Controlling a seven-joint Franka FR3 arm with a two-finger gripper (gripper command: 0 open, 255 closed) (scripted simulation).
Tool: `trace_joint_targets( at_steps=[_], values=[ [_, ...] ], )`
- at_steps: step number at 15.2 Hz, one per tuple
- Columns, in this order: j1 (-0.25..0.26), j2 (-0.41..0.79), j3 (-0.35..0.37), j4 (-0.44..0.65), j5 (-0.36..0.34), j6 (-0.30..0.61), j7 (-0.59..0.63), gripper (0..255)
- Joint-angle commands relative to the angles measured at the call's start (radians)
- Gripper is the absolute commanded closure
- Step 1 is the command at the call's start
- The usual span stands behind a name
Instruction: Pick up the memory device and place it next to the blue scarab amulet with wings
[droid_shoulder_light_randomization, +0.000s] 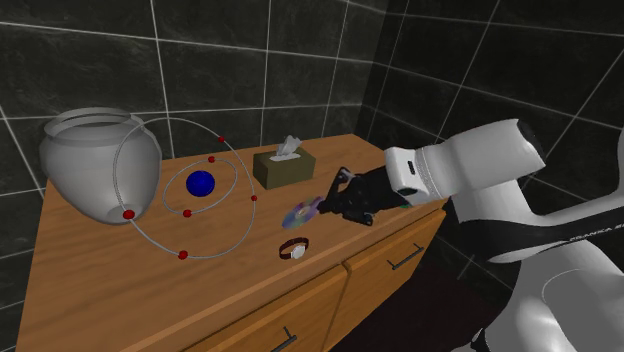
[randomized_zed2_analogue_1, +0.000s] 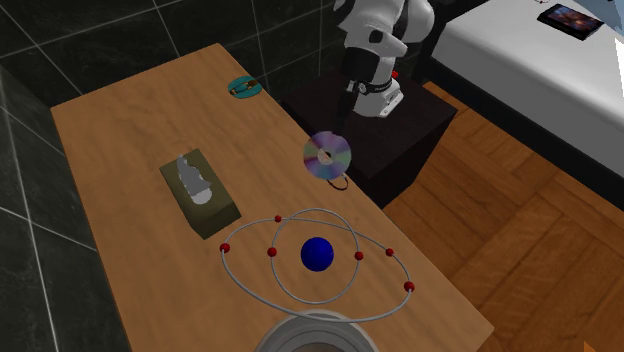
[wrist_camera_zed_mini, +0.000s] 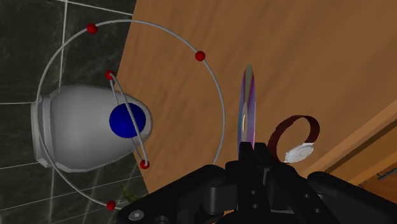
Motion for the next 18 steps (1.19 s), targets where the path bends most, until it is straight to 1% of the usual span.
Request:
trace_joint_targets(
  at_steps=[1, 5, 9, 13, 18],
  values=[
    [0.024, -0.043, -0.12, -0.016, -0.006, -0.024, -0.104, 255],
    [0.048, -0.141, -0.332, -0.03, -0.013, -0.094, -0.301, 255],
    [0.056, -0.235, -0.514, -0.013, -0.01, -0.179, -0.491, 255],
    [0.058, -0.314, -0.66, 0.031, 0.003, -0.266, -0.664, 255],
    [0.068, -0.388, -0.799, 0.12, 0.029, -0.37, -0.85, 255]
  ],
)
